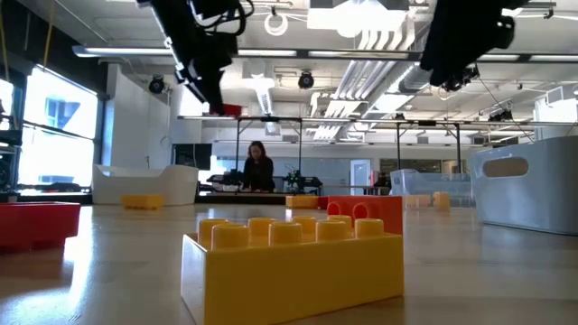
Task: Sort & place blocks by color
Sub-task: Put the red game piece into the white bin, then put the orange game piece into the gray bin
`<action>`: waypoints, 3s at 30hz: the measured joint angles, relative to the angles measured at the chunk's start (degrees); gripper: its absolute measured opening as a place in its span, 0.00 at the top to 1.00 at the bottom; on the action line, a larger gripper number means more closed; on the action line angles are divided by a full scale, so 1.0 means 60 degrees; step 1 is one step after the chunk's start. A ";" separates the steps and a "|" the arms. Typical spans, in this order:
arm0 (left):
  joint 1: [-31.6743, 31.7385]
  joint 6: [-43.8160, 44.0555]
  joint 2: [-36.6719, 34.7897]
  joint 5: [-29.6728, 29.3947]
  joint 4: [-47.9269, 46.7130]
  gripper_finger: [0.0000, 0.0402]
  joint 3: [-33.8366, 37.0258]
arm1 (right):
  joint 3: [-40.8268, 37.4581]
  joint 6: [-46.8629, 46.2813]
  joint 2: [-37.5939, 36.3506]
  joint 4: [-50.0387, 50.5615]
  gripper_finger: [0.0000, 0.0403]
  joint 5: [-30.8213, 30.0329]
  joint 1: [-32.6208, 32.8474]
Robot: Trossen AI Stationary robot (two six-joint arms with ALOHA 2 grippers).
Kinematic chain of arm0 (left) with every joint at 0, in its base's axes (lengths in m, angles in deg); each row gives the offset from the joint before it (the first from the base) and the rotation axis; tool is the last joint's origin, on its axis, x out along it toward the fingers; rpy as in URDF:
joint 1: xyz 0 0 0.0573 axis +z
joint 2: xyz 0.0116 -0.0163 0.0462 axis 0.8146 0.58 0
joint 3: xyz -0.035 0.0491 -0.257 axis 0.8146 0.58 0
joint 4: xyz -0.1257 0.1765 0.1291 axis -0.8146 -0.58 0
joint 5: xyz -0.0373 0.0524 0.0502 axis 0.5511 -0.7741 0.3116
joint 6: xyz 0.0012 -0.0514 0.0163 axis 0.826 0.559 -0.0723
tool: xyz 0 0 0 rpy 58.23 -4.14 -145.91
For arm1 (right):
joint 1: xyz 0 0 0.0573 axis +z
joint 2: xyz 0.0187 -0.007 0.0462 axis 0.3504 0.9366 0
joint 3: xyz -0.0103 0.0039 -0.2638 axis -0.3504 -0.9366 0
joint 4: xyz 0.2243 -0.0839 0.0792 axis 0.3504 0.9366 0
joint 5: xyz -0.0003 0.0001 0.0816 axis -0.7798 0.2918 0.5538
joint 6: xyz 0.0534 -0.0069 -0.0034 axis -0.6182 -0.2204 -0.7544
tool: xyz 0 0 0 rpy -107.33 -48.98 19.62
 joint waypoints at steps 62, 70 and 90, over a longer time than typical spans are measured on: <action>0.3733 0.2504 -0.0737 0.2651 -0.1644 0.49 0.1520 | -0.0015 1.1531 0.1305 -0.5053 0.53 0.5454 -0.0880; 0.1591 0.3648 -0.2151 0.2643 -0.2099 0.49 0.1520 | -0.0018 0.8967 0.1959 -0.6140 0.53 0.5310 -0.0877; -0.0291 0.4015 -0.2662 0.1592 -0.2091 0.48 0.1517 | 0.2199 0.4145 0.3418 -0.3703 0.53 0.4470 -0.0870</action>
